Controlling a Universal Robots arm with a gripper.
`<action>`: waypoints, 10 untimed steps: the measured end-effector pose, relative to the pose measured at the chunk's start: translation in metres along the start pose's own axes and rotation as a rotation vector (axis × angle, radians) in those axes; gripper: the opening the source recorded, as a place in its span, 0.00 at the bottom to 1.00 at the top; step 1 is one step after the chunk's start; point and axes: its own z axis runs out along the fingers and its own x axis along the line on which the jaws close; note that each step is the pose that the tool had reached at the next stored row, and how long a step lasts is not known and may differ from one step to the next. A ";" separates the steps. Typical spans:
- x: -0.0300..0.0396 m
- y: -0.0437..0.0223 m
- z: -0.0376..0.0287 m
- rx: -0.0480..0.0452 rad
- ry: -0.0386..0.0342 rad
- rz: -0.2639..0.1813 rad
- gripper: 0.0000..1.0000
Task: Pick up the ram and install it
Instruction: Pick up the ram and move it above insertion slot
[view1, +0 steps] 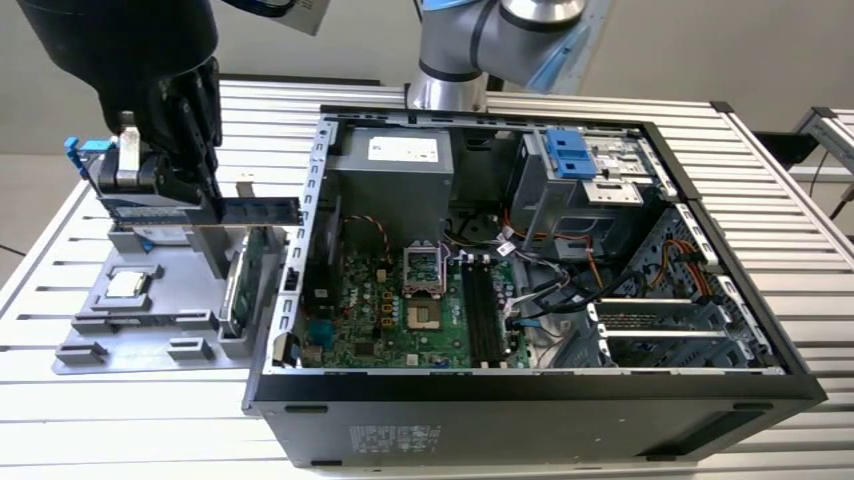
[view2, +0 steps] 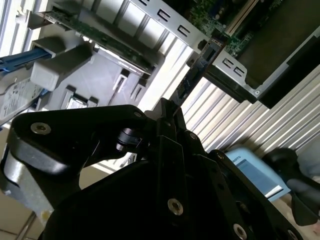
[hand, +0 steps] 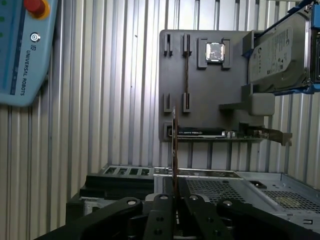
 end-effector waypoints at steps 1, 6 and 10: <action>0.0001 -0.0014 0.0000 0.0000 0.0000 0.000 0.00; 0.0003 -0.0081 -0.0002 0.0000 0.0000 0.000 0.00; 0.0004 -0.0137 -0.0004 0.0000 0.0000 0.000 0.00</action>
